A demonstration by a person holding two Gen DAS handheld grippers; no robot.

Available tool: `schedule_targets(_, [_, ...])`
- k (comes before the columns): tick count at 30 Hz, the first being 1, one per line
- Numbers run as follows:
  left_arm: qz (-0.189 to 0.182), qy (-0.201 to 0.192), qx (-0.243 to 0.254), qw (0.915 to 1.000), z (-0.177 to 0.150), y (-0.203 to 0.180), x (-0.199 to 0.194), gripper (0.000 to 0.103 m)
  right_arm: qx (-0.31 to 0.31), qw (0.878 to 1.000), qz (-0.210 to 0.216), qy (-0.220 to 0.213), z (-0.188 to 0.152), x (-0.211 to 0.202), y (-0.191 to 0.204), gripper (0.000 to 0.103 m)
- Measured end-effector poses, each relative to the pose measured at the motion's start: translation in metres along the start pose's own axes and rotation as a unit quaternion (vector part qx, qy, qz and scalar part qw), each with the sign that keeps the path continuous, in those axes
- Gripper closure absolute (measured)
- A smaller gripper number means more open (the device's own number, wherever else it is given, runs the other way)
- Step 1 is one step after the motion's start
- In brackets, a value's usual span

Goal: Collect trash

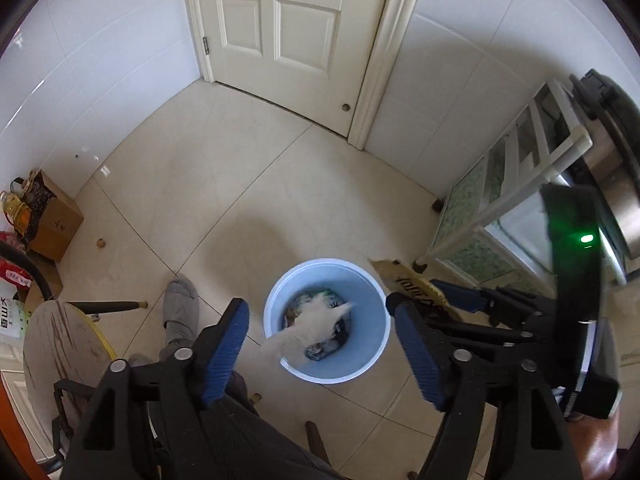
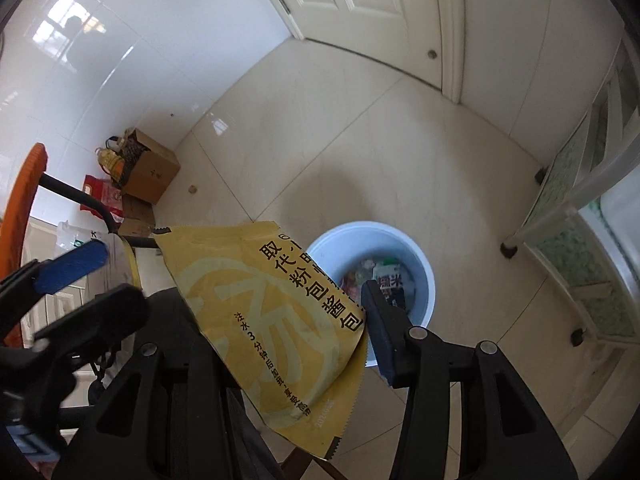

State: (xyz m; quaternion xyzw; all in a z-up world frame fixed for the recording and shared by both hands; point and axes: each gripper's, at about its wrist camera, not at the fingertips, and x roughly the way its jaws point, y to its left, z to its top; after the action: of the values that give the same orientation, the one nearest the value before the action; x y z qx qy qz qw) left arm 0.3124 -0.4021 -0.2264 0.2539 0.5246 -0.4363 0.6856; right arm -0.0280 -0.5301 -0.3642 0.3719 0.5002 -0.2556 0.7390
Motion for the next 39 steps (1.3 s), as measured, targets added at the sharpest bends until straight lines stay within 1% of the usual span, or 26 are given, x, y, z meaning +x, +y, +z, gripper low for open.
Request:
schedule_targets(1, [0.005, -0.001, 0.001, 1.0000, 0.005, 0.000, 0.002, 0.025, 0.004, 1.000, 0.001, 0.004, -0.001, 0.003, -0.001, 0.048])
schedule_targets(2, [0.012, -0.002, 0.001, 0.9999, 0.004, -0.001, 0.001, 0.022, 0.007, 1.000, 0.003, 0.006, -0.001, 0.006, -0.003, 0.038])
schedule_targets(3, [0.017, -0.003, 0.001, 0.9999, 0.006, 0.000, 0.002, 0.021, 0.008, 1.000, 0.003, 0.006, -0.002, 0.007, -0.004, 0.028])
schedule_targets(4, [0.020, -0.005, 0.000, 0.9998, 0.003, 0.000, 0.002, 0.020, 0.009, 1.000, 0.004, 0.005, -0.002, 0.008, -0.005, 0.023])
schedule_targets(5, [0.024, -0.006, -0.002, 0.9997, 0.003, -0.001, 0.004, 0.019, 0.010, 1.000, 0.003, 0.001, -0.002, 0.007, -0.005, 0.014])
schedule_targets(6, [0.027, -0.007, -0.004, 0.9996, 0.002, -0.001, 0.004, 0.019, 0.012, 1.000, 0.000, 0.000, -0.001, 0.007, -0.005, 0.007])
schedule_targets(8, [0.035, -0.011, -0.009, 0.9993, 0.001, -0.004, 0.004, 0.017, 0.016, 1.000, -0.005, -0.001, 0.000, 0.006, -0.005, 0.000])
schedule_targets(12, [0.050, -0.024, -0.014, 0.9984, -0.011, -0.016, -0.005, 0.015, 0.021, 0.999, -0.025, -0.006, -0.001, 0.002, -0.003, 0.000])
schedule_targets(18, [0.054, -0.046, -0.022, 0.9973, -0.031, -0.017, -0.034, 0.014, 0.014, 0.999, -0.037, -0.024, -0.003, -0.018, 0.009, 0.000])
schedule_targets(23, [0.050, -0.079, -0.026, 0.9953, -0.050, -0.014, -0.075, 0.014, -0.003, 0.998, -0.036, -0.051, -0.001, -0.048, 0.030, 0.000])
schedule_targets(26, [0.050, -0.111, -0.031, 0.9920, -0.062, -0.011, -0.107, 0.014, -0.014, 0.997, -0.034, -0.073, 0.003, -0.071, 0.044, 0.000])
schedule_targets(31, [0.061, -0.169, -0.056, 0.9821, -0.090, 0.004, -0.164, 0.013, -0.050, 0.991, -0.027, -0.121, 0.007, -0.116, 0.084, 0.000])
schedule_targets(34, [0.071, -0.204, -0.076, 0.9734, -0.115, 0.015, -0.199, 0.013, -0.075, 0.986, -0.018, -0.148, 0.005, -0.142, 0.116, 0.000])
schedule_targets(36, [0.087, -0.229, -0.091, 0.9652, -0.133, 0.025, -0.224, 0.010, -0.092, 0.982, -0.006, -0.167, 0.004, -0.158, 0.140, 0.000])
schedule_targets(39, [0.114, -0.269, -0.120, 0.9488, -0.165, 0.041, -0.263, 0.008, -0.123, 0.974, 0.012, -0.189, -0.003, -0.177, 0.178, 0.000])
